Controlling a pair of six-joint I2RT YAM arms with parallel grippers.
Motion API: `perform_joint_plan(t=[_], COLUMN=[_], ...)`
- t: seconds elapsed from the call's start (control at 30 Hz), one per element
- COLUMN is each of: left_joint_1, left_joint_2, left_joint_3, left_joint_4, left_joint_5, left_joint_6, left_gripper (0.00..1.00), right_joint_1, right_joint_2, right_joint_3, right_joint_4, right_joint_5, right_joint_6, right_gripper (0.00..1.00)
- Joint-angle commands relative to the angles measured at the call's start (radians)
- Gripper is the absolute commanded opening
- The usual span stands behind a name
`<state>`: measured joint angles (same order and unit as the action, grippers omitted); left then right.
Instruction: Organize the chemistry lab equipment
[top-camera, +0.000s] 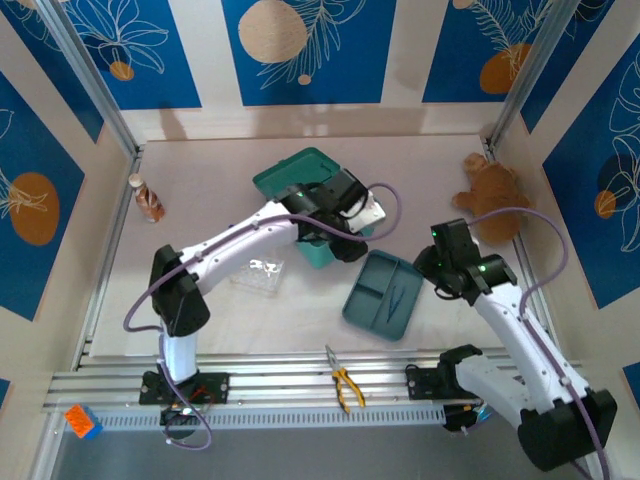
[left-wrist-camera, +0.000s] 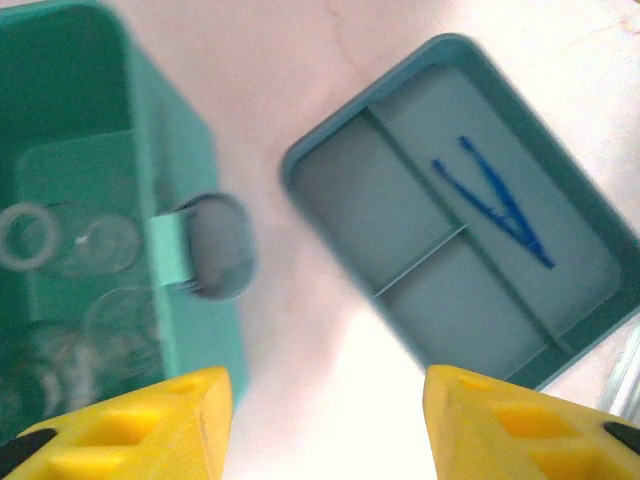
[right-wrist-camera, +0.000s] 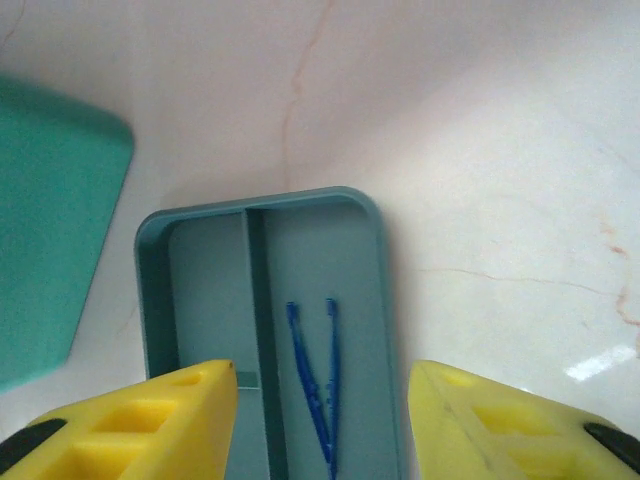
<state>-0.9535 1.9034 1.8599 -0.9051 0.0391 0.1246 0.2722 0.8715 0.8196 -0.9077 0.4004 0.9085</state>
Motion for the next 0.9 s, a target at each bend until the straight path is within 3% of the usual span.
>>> perform_joint_plan(t=[0.0,0.3,0.5,0.87], left_joint_1=[-0.042,-0.102,-0.103,-0.114], left_joint_2=[0.042,0.235,0.341,0.433], left_joint_3=[0.020,0.093,0.155,0.189], left_joint_4=[0.058,0.103,0.092,0.086], left_joint_5=[-0.011,0.009,0.030,0.101], left_joint_6=[-0.090,-0.179,-0.206,-0.230], left_gripper=[0.54,0.53,0.52,0.52], right_joint_1=[-0.055,-0.161,-0.291,-0.340], right_joint_2=[-0.062,-0.144,-0.153,-0.147], right_joint_3=[-0.025,0.010,0.003,-0.022], right_joint_4=[-0.071,-0.157,-0.134,-0.101], right_joint_5=[0.001,0.068,-0.024,-0.070], right_joint_6=[0.032,0.020,-0.048,-0.085], right_gripper=[0.50,0.50,0.50,0.50])
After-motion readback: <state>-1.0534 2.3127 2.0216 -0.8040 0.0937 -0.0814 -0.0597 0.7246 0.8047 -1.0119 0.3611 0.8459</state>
